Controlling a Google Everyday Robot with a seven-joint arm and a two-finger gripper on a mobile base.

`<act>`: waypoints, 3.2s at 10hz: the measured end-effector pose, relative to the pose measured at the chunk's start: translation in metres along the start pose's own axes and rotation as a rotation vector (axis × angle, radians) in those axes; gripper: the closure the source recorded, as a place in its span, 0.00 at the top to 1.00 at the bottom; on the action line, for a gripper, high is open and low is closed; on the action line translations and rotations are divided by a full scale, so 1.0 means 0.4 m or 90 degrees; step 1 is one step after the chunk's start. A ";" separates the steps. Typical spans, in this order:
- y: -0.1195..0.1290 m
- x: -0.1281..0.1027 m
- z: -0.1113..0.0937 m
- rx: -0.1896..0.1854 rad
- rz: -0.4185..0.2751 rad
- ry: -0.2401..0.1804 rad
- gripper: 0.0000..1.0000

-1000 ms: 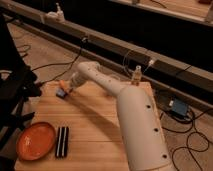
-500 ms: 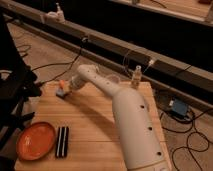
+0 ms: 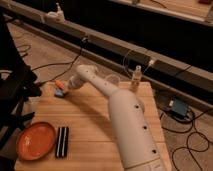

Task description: Place the pepper in the ceramic cup

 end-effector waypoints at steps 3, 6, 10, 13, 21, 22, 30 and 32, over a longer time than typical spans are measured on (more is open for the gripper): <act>-0.011 -0.008 -0.024 0.012 0.000 -0.006 0.00; -0.010 -0.034 -0.081 0.020 0.010 -0.031 0.00; -0.042 -0.063 -0.201 0.063 0.011 -0.066 0.00; -0.082 -0.055 -0.306 0.097 0.030 -0.087 0.00; -0.170 -0.010 -0.585 0.168 0.104 -0.156 0.00; -0.177 -0.006 -0.594 0.169 0.108 -0.158 0.00; -0.167 -0.004 -0.596 0.165 0.102 -0.155 0.00; -0.190 0.025 -0.660 0.169 0.107 -0.158 0.00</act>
